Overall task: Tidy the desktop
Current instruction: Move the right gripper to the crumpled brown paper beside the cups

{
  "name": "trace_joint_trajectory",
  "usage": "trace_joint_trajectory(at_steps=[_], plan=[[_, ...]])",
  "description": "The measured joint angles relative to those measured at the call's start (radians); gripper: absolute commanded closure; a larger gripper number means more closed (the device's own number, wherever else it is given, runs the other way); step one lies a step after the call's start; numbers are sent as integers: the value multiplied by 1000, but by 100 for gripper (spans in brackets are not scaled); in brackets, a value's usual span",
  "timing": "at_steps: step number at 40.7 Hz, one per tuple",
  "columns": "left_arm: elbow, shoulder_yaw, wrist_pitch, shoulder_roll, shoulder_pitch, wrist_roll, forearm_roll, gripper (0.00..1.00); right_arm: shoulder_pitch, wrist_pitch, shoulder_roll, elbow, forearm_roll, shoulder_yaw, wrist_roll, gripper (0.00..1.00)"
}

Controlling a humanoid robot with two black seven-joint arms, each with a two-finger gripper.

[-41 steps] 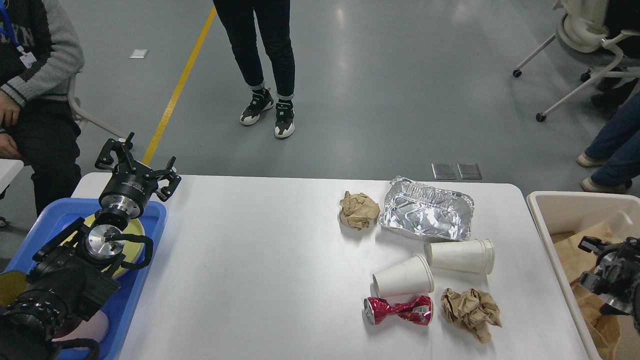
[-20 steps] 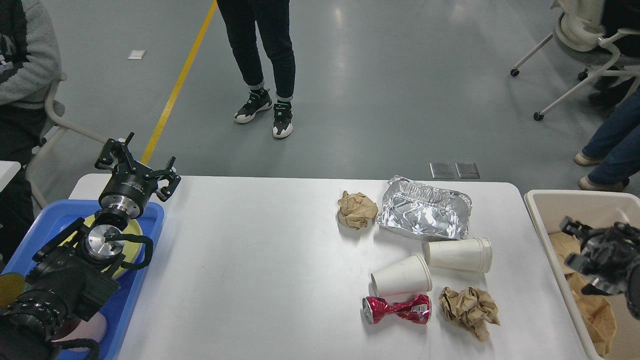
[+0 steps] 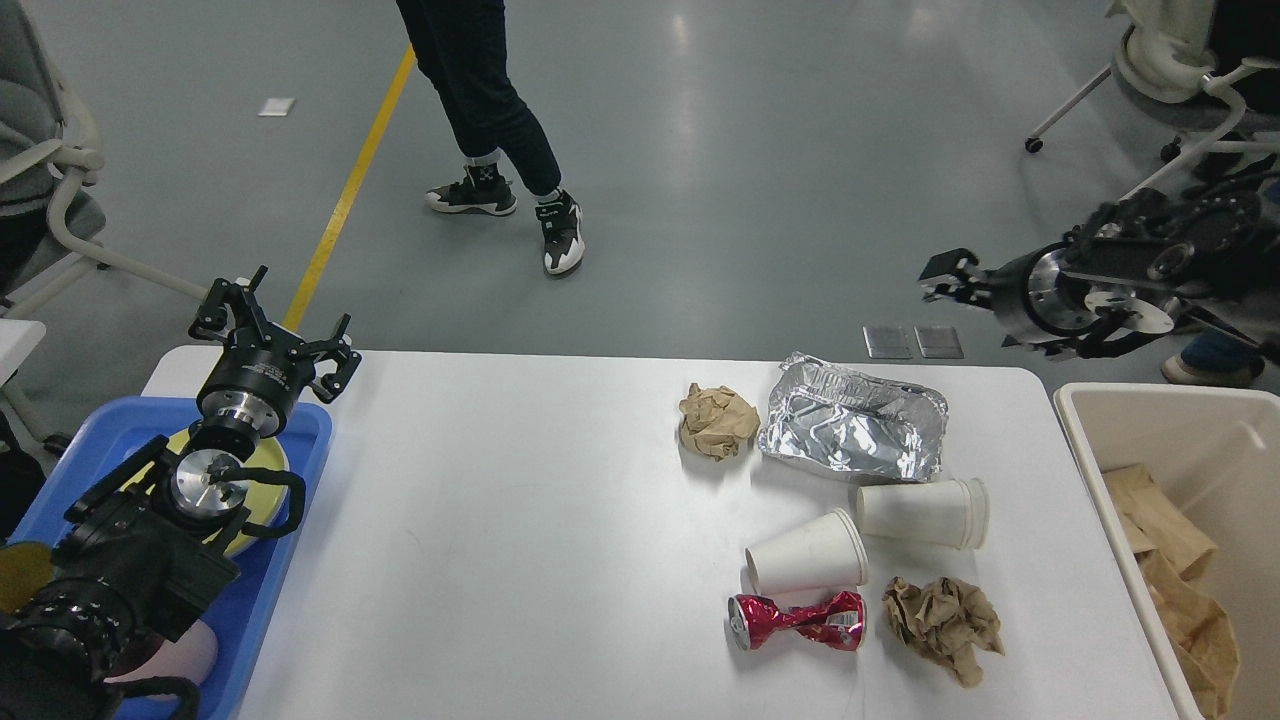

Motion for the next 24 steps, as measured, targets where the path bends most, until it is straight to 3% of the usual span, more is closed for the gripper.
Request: trace_joint_trajectory(at_steps=[4,12,24], plan=[[0,0,0,0,0,0,0,2,151,53,82,220,-58,1,4,0],[0,0,0,0,0,0,0,2,261,67,213,486,-66,18,5,0],[0,0,0,0,0,-1,0,2,198,61,273,513,-99,-1,7,0]])
